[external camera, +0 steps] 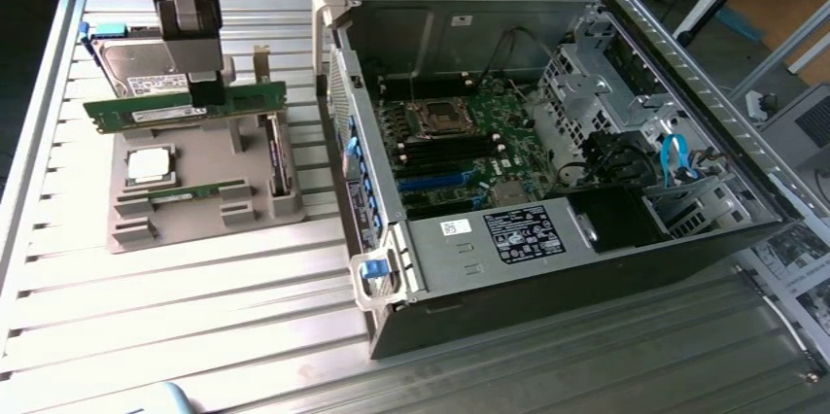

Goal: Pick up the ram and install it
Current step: 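Pick up the ram and move it above insertion slot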

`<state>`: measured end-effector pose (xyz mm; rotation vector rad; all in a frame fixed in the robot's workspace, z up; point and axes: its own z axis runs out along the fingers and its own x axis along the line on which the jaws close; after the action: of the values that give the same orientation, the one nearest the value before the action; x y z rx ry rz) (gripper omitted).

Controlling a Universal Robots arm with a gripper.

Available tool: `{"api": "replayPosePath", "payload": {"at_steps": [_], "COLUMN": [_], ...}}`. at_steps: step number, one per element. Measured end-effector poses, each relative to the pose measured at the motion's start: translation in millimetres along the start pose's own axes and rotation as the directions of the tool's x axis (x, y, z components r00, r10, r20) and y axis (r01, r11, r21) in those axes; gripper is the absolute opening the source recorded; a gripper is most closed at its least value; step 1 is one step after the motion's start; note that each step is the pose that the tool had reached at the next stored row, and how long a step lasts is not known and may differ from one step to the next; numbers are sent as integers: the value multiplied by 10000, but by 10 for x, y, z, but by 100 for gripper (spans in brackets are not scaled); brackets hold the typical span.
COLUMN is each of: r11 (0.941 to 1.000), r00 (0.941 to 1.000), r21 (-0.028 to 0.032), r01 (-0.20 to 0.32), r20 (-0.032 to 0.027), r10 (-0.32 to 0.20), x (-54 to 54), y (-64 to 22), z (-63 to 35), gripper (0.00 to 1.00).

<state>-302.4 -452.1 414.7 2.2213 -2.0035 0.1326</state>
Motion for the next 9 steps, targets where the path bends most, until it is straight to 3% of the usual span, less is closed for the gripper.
{"api": "replayPosePath", "payload": {"at_steps": [9], "r11": [10000], "r00": [9997], "r21": [-24], "r01": [-8], "r20": [-227], "r10": [8], "x": [8], "y": [-91], "z": [-3], "gripper": [13]}}
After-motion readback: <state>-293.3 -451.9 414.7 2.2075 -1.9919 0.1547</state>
